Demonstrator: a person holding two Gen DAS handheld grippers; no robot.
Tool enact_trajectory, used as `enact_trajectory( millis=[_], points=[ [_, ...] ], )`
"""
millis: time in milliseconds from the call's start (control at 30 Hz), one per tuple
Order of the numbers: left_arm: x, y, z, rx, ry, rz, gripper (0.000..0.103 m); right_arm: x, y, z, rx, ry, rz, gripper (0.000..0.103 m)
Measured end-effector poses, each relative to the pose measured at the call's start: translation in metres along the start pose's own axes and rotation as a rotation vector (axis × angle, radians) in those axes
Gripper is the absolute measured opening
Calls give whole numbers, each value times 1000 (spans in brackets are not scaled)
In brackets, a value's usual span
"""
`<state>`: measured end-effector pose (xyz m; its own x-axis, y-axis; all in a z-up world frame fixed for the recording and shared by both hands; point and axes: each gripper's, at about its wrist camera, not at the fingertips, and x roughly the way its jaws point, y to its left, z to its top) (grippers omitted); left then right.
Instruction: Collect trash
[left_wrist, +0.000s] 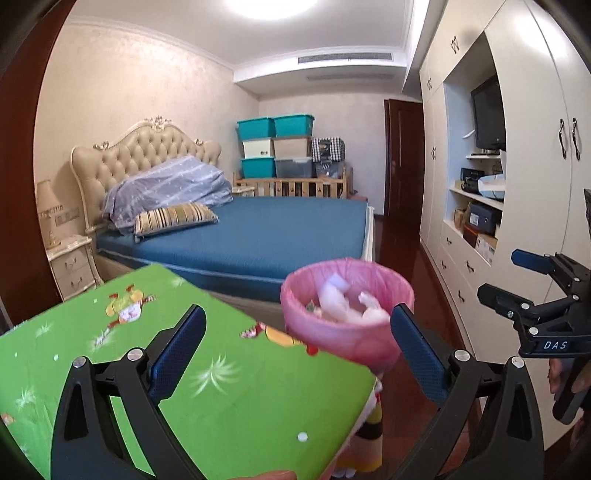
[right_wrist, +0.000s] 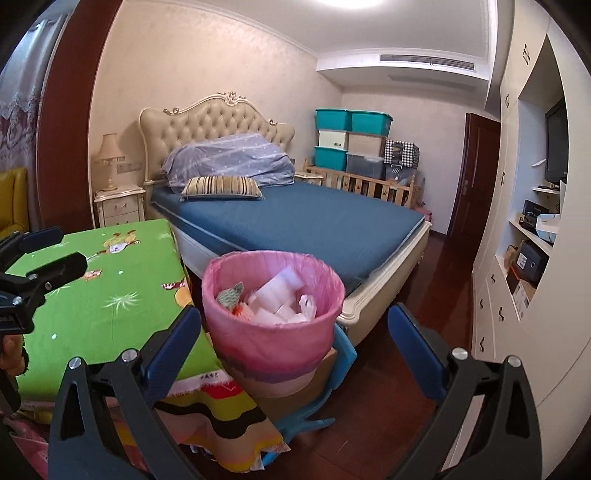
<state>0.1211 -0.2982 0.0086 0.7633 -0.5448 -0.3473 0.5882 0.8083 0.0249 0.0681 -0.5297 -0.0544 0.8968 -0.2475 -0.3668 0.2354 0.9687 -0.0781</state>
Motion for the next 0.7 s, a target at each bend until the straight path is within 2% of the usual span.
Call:
enact_trajectory(
  millis=[700],
  points=[
    [13, -6, -11, 1, 34, 7, 96, -17, -2, 8, 29, -29, 60, 98]
  ],
)
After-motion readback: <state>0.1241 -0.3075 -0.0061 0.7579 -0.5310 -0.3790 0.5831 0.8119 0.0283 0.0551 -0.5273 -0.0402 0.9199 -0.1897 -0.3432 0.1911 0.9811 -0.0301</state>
